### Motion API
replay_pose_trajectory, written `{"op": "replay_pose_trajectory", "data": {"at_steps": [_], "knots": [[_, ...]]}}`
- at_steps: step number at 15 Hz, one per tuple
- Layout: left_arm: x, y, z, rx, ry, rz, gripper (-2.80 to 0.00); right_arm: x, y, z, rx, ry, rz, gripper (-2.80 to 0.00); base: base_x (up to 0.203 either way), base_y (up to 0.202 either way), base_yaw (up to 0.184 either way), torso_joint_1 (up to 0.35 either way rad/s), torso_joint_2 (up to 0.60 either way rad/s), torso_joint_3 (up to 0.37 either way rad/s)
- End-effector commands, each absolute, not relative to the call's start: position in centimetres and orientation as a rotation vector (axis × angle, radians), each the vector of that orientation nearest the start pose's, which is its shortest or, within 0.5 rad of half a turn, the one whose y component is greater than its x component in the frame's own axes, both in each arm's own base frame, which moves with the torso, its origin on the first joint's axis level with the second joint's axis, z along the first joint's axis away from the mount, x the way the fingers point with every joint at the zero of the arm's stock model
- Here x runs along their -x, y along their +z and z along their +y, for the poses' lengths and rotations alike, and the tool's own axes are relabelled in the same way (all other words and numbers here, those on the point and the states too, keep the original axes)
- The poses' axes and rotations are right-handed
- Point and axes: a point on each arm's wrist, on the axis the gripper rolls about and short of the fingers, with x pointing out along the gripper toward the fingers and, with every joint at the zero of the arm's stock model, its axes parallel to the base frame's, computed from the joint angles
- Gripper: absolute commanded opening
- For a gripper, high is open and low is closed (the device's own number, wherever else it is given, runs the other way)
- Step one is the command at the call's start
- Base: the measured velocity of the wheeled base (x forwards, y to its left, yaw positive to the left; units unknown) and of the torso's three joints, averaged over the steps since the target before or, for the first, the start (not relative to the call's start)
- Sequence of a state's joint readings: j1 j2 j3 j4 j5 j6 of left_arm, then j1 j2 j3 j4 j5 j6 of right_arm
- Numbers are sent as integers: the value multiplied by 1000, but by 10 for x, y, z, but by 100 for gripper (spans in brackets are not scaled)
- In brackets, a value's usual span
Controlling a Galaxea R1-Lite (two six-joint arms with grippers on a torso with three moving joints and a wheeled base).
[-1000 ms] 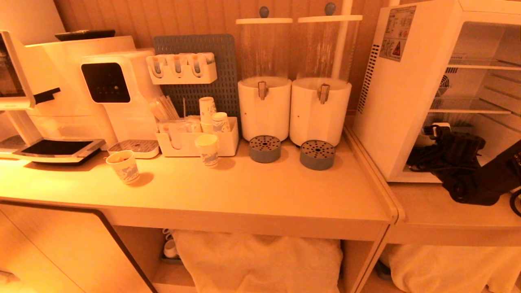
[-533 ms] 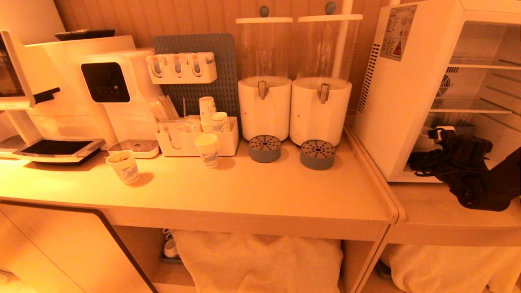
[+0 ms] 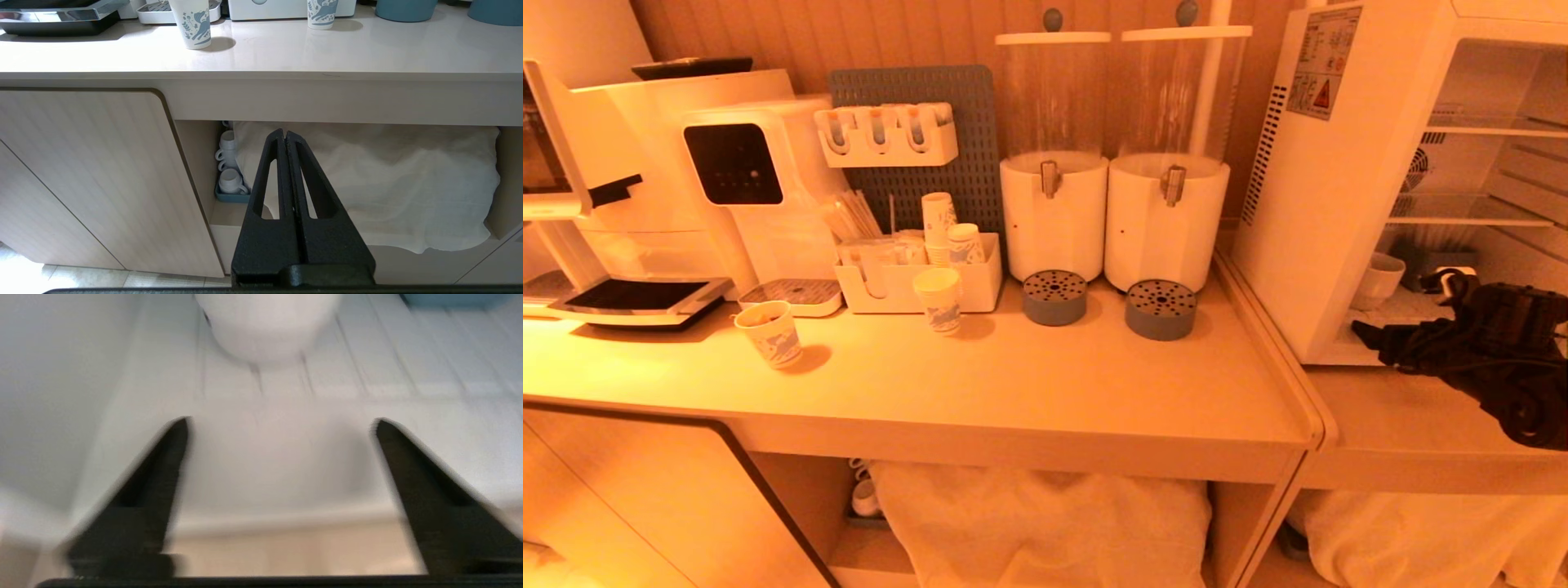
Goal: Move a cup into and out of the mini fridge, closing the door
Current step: Put the ceramic cup in the freezer, then close the freezer door
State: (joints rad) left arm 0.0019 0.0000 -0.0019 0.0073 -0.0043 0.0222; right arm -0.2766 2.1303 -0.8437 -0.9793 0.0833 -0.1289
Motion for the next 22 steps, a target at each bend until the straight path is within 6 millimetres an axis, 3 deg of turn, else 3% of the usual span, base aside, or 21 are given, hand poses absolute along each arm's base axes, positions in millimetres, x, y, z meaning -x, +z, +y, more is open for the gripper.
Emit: {"op": "replay_pose_trajectory", "data": {"at_steps": [1,5,9,12,14,17,22], "knots": [[23,75,0,-22,-3,6,-280,-343,104,-101,80,-185,238,-280,0,0,0,0,0,0],[23,75,0,-21,-3,6,-280,-299,130,-98,83,-174,176,-280,0,0,0,0,0,0],[23,75,0,-23,-2,6,-280,-240,164,-83,93,-140,101,-280,0,0,0,0,0,0],[23,76,0,-25,-4,5,-280,-184,197,-62,102,-81,37,-280,0,0,0,0,0,0],[23,75,0,-20,-5,6,-280,-135,215,-42,88,2,31,-280,0,0,0,0,0,0],[23,76,0,-12,-5,5,-280,-66,217,-13,44,135,96,-280,0,0,0,0,0,0],[23,76,0,-14,-5,5,-280,17,203,16,15,410,154,-280,0,0,0,0,0,0]]}}
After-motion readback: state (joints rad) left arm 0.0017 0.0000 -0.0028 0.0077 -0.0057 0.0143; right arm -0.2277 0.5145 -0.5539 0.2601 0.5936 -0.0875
